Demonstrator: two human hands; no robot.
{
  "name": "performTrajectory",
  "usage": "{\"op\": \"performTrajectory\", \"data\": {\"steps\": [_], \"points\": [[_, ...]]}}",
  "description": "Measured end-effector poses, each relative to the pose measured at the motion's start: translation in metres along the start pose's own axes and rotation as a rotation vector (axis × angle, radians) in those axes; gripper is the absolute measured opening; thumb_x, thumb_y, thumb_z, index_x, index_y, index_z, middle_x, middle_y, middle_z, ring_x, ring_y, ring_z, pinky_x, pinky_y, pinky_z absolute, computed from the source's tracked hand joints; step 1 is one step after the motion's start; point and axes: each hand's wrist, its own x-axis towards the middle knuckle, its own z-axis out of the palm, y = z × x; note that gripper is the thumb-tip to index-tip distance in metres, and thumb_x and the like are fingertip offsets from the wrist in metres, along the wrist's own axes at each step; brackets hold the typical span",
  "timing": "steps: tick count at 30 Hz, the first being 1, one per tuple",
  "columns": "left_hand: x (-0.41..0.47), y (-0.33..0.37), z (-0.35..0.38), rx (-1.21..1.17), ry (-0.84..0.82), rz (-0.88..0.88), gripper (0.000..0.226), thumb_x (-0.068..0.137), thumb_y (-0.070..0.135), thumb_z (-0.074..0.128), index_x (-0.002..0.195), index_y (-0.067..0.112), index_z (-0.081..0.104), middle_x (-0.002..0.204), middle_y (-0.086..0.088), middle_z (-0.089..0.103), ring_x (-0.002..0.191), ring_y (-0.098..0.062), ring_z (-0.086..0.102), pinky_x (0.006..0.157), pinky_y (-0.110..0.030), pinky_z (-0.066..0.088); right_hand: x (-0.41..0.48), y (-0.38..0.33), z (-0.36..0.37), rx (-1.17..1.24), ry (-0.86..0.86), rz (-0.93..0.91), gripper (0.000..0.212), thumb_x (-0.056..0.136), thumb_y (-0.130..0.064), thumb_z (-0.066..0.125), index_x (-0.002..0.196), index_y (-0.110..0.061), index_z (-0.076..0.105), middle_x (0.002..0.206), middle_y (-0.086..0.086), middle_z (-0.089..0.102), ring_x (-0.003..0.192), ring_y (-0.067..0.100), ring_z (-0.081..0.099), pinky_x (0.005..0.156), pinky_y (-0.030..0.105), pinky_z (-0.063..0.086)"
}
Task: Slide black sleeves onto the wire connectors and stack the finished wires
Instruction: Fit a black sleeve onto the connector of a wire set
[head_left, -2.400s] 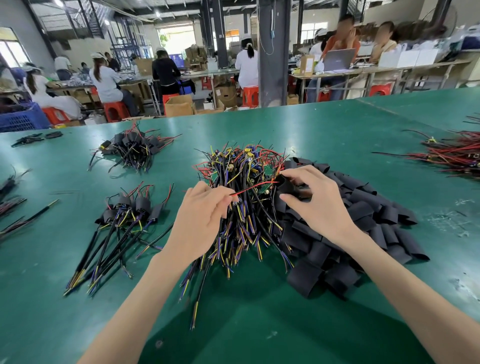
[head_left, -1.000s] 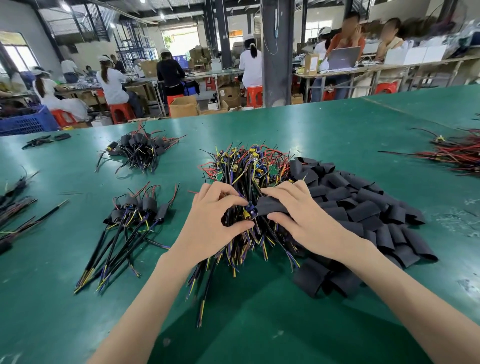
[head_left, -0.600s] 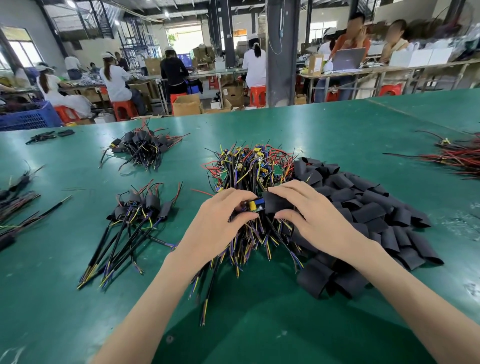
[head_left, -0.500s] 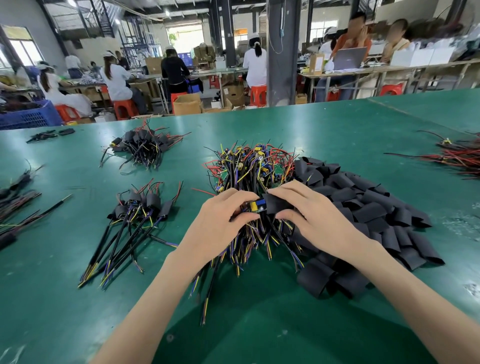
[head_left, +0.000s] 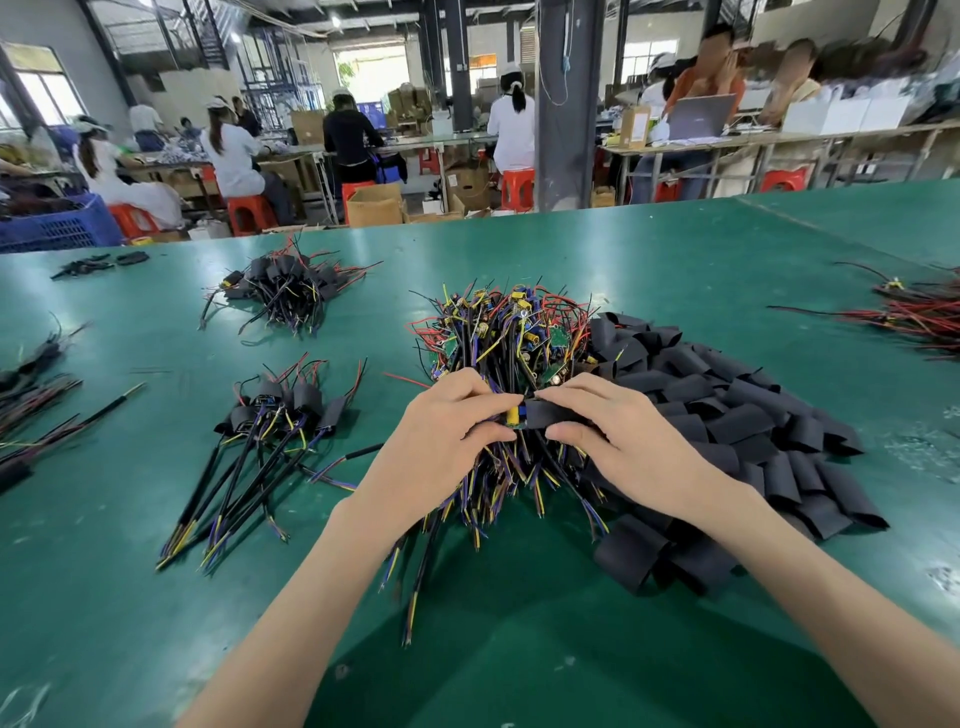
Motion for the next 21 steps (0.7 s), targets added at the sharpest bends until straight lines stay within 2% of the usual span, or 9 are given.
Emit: {"op": "performTrajectory", "data": {"steps": [4, 8, 11, 15, 21], "points": [[0.001, 0.001, 0.0, -0.023, 0.02, 0.01, 0.035, 0.082, 0.002, 0.069, 0.116, 0.008, 0.068, 0.087, -0.003, 0.056, 0.074, -0.004, 0.042, 0.073, -0.006, 0.032, 0.0, 0.0, 0.0, 0.007, 0.051, -0.027, 0.037, 0.086, -0.021, 0.066, 0.12, -0.009, 0.06, 0.11, 0.0, 0.058, 0.096, 0.014, 0.054, 0.086, 0.027, 0.042], [0.002, 0.003, 0.001, -0.126, 0.062, -0.058, 0.038, 0.082, -0.001, 0.068, 0.118, 0.01, 0.064, 0.084, 0.0, 0.064, 0.074, -0.005, 0.054, 0.077, -0.012, 0.043, 0.0, 0.0, -0.001, -0.068, 0.108, -0.067, 0.037, 0.081, -0.017, 0.072, 0.116, -0.01, 0.062, 0.11, -0.001, 0.059, 0.094, 0.009, 0.052, 0.082, 0.018, 0.039], [0.001, 0.004, 0.002, -0.197, 0.073, -0.15, 0.038, 0.081, 0.001, 0.069, 0.115, 0.016, 0.062, 0.079, 0.009, 0.067, 0.072, 0.004, 0.057, 0.075, -0.006, 0.04, -0.001, -0.002, -0.001, -0.122, 0.135, -0.124, 0.036, 0.079, -0.014, 0.074, 0.113, -0.008, 0.064, 0.108, 0.002, 0.062, 0.094, 0.016, 0.057, 0.083, 0.024, 0.044], [0.0, 0.004, 0.002, -0.333, 0.089, -0.25, 0.037, 0.081, 0.002, 0.07, 0.111, 0.02, 0.058, 0.075, 0.009, 0.068, 0.069, -0.002, 0.06, 0.073, -0.01, 0.044, -0.001, -0.005, -0.001, -0.183, 0.164, -0.15, 0.036, 0.078, -0.013, 0.075, 0.112, -0.007, 0.064, 0.107, 0.005, 0.064, 0.093, 0.028, 0.062, 0.082, 0.04, 0.052], [0.0, 0.006, 0.004, -0.427, 0.094, -0.336, 0.036, 0.078, 0.0, 0.071, 0.105, 0.021, 0.059, 0.07, 0.01, 0.069, 0.06, -0.002, 0.058, 0.065, -0.011, 0.043, -0.002, -0.01, 0.003, -0.207, 0.181, -0.14, 0.039, 0.077, -0.015, 0.077, 0.113, -0.007, 0.065, 0.105, 0.006, 0.065, 0.089, 0.03, 0.064, 0.077, 0.041, 0.054]]}}
